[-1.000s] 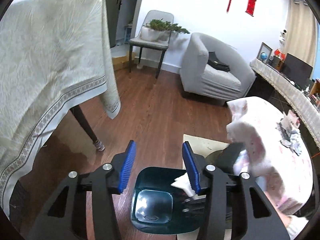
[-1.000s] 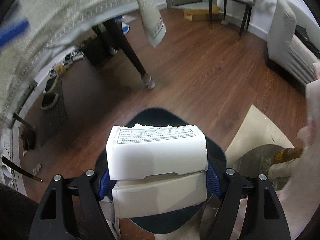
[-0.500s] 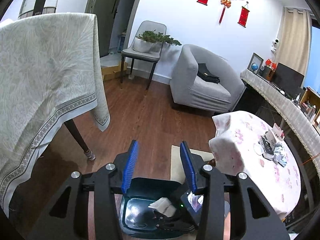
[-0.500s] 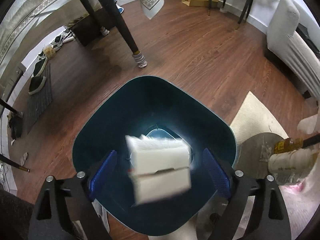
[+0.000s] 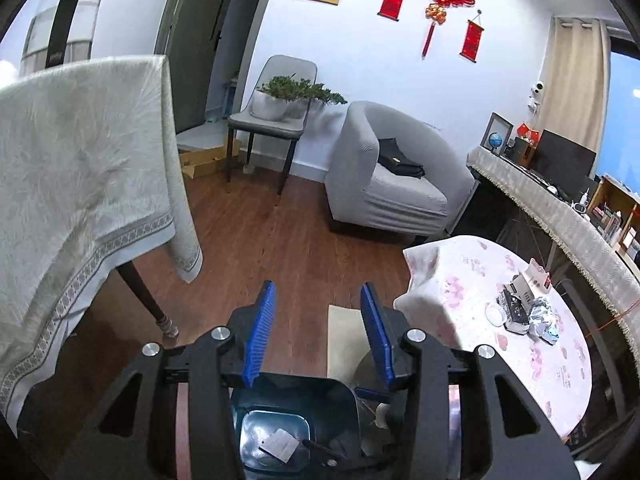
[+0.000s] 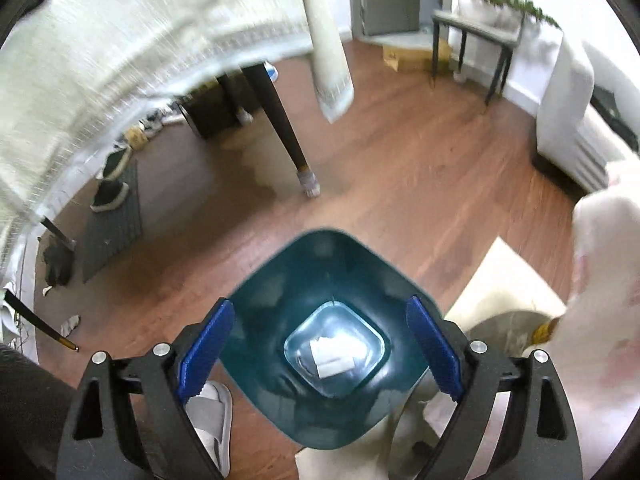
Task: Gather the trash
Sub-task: 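Open the right tool over the teal bin to drop the white box, then move both tools back over the table toward the remaining trash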
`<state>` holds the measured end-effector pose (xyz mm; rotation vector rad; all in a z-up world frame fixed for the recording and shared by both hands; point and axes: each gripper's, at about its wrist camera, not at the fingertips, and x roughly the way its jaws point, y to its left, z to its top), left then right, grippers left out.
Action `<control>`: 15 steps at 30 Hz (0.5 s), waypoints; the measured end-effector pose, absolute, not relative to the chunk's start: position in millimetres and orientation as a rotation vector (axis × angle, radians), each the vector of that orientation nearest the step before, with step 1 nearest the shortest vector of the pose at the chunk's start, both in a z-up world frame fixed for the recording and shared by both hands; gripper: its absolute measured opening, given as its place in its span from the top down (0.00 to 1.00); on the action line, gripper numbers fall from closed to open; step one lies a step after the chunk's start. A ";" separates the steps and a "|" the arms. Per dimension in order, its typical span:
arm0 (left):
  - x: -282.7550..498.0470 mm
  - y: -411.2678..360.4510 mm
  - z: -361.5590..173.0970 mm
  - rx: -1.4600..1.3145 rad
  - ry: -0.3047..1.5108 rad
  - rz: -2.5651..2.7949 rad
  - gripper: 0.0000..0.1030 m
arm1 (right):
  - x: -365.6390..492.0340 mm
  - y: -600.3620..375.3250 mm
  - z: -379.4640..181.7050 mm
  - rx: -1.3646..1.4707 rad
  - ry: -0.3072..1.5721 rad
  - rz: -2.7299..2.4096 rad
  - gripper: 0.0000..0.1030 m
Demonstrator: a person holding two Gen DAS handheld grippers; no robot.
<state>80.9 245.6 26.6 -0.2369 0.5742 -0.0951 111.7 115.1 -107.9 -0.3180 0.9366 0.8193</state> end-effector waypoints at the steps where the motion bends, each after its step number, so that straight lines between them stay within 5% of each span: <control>1: 80.0 241.9 30.6 -0.227 0.565 -0.095 0.55 | 109.7 112.1 -99.9 -0.314 0.921 0.823 0.14; 7: 80.9 228.5 41.7 -0.220 0.538 -0.100 0.49 | 102.9 84.7 -64.8 -0.288 0.842 0.842 0.25; 15: 90.1 198.2 44.9 -0.182 0.535 -0.109 0.37 | 98.9 39.4 -25.9 -0.270 0.752 0.808 0.27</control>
